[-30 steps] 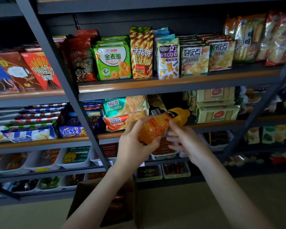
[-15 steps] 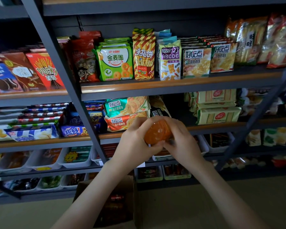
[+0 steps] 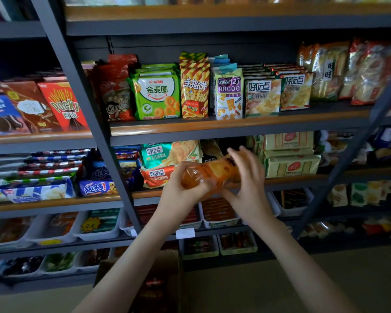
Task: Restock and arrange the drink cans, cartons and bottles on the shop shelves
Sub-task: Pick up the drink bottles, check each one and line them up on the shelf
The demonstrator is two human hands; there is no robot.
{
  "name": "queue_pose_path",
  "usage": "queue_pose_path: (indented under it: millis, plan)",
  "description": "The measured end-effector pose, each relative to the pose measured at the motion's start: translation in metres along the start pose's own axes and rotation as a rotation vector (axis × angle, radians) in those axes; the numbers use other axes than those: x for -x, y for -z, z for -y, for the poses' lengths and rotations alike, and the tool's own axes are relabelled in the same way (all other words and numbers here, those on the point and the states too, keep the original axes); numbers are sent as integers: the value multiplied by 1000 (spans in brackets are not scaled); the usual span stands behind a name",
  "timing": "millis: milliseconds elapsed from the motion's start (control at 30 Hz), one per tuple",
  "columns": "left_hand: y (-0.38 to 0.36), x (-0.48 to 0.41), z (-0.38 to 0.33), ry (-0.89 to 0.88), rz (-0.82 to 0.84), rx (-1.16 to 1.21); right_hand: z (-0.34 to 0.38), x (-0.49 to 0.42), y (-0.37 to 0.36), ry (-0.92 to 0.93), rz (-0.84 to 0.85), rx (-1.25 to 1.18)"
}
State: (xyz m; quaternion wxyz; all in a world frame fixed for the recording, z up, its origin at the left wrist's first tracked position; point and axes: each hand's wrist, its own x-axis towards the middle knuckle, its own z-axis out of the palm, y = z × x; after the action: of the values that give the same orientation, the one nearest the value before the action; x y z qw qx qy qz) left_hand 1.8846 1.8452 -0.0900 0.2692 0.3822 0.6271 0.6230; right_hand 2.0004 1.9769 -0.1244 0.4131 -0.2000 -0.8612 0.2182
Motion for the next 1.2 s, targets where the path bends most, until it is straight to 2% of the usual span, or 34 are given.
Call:
queue_pose_path:
  millis: [67,100,167,233,333,533,600,733,900,1067,1200]
  plan:
    - [1,-3,-4,-33,-43,71,5,-6,8,-251,-138,-163]
    - [1,-6,-7,-55,-59,99,10,-11,15,-387,-167,-323]
    - [3,-14,-15,-110,-74,143,23,-25,30,-628,-118,-795]
    - [3,-23,-25,-173,-83,127,35,-42,39,-715,-31,-1140]
    - [1,-39,-41,-322,-29,6,48,-73,46,-664,-21,-1280]
    - [-14,-76,-103,-502,263,-160,56,-123,101,-508,-116,-1262]
    - [-19,-95,-127,-560,308,-273,47,-142,124,-409,-148,-1196]
    - [-38,-139,-168,-760,133,-429,19,-182,165,-158,-327,-999]
    - [-71,-198,-210,-894,-112,-595,-23,-238,220,151,-512,-640]
    - [-114,-270,-242,-821,-242,-676,-73,-302,255,195,-541,-429]
    - [-136,-320,-247,-701,-276,-805,-104,-350,266,142,-478,-371]
